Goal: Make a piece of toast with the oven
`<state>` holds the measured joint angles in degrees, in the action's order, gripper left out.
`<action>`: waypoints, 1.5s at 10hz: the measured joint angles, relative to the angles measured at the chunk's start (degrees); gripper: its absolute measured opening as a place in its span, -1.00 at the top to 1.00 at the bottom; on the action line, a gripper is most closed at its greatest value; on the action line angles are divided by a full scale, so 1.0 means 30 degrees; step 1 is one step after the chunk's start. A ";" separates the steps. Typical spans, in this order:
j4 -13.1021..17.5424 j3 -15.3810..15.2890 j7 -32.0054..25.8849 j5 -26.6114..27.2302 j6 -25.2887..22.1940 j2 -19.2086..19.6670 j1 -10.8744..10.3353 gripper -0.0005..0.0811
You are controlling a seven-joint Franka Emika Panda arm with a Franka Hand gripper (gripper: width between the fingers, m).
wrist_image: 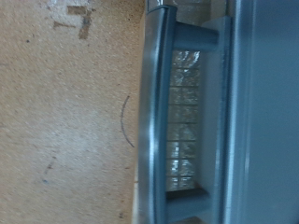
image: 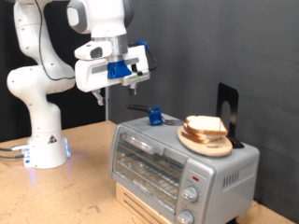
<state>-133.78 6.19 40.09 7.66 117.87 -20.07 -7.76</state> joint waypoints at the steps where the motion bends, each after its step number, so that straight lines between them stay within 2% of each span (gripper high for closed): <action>1: 0.0013 0.0134 -0.0853 0.0435 0.0037 0.0054 0.0000 -0.99; 4: -0.0191 0.0197 -0.1045 0.1011 0.0445 0.0760 0.0001 -0.99; 10: -0.2391 -0.0387 -0.0980 0.0568 0.3106 0.1823 0.0004 -0.99; 13: -0.3124 -0.0498 -0.0099 -0.0123 0.4411 0.2562 0.0050 -0.99; 15: -0.3131 -0.0478 0.0337 -0.0389 0.4707 0.2788 0.0214 -0.99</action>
<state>-143.17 4.76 41.10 6.49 131.99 -11.70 -7.11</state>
